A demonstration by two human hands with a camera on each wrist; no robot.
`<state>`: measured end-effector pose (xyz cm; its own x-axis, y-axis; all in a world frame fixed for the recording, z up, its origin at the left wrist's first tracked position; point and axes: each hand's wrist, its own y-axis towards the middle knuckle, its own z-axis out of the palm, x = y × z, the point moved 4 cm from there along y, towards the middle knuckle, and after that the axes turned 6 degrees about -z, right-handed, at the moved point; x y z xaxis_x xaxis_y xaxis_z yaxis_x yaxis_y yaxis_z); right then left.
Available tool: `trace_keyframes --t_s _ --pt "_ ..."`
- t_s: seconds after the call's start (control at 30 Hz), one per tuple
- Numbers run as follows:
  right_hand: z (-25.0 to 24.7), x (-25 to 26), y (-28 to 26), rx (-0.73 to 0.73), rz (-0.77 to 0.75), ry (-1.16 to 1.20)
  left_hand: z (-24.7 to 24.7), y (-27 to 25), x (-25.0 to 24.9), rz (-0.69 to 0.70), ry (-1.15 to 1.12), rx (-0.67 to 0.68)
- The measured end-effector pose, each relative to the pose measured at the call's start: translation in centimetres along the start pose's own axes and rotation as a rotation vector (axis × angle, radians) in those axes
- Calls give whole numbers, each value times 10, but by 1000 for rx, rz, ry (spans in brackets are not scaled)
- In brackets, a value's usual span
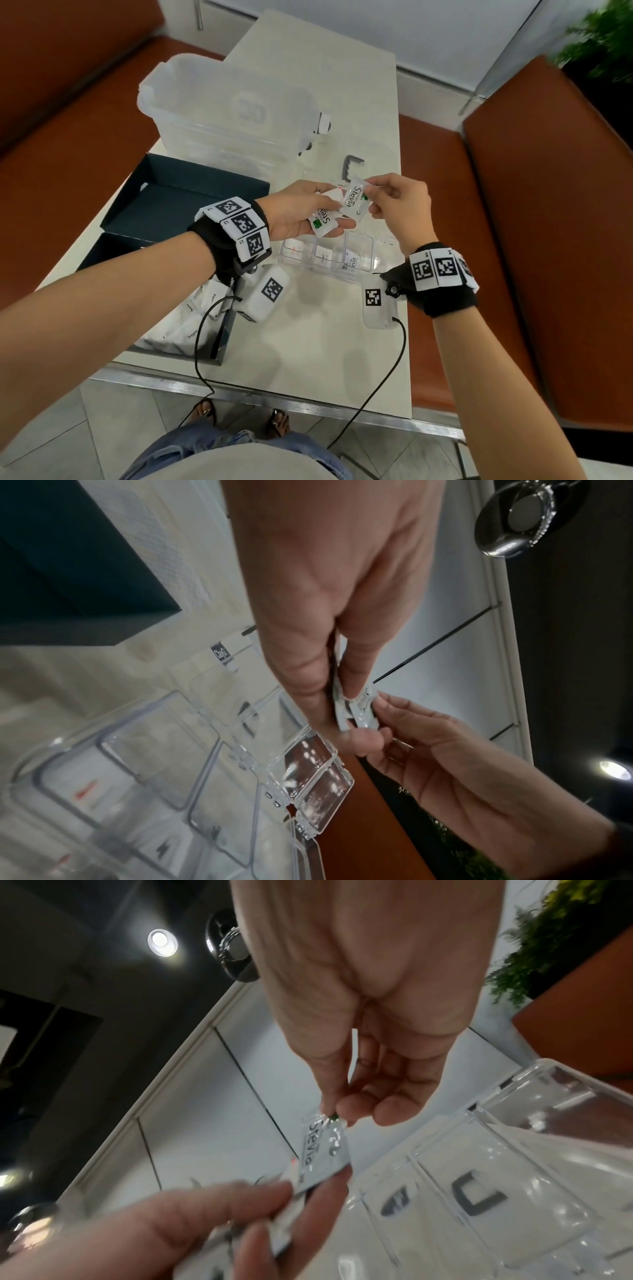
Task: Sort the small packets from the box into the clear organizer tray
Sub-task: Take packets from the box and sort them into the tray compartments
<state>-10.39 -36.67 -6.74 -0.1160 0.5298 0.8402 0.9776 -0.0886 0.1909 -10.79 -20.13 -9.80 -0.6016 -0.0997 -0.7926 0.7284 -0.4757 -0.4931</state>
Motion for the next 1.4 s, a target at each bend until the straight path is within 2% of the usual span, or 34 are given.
trace_keyframes --t_s 0.1,0.17,0.33,0.47,0.83,1.0,1.17,1.4 --pt "-13 -12 6 -38 68 30 -7 1 3 22 30 -55" --pt "-18 -26 10 -18 115 -60 -13 1 4 36 19 -92" --pt "4 -55 3 233 114 -425 -20 -3 4 47 3 -130" --pt "23 -70 -6 328 143 -678 -19 -5 4 44 -6 -135" --pt "48 -86 -13 432 6 -1092 -19 -3 4 48 -2 -124" --pt "50 -91 -17 547 24 -1158 -19 -2 5 40 2 -128" --pt "50 -96 -14 632 86 -1116 -19 -1 7 32 -2 -131" --pt "48 -91 -12 551 84 -1005 -16 -1 4 5 -104 -117"
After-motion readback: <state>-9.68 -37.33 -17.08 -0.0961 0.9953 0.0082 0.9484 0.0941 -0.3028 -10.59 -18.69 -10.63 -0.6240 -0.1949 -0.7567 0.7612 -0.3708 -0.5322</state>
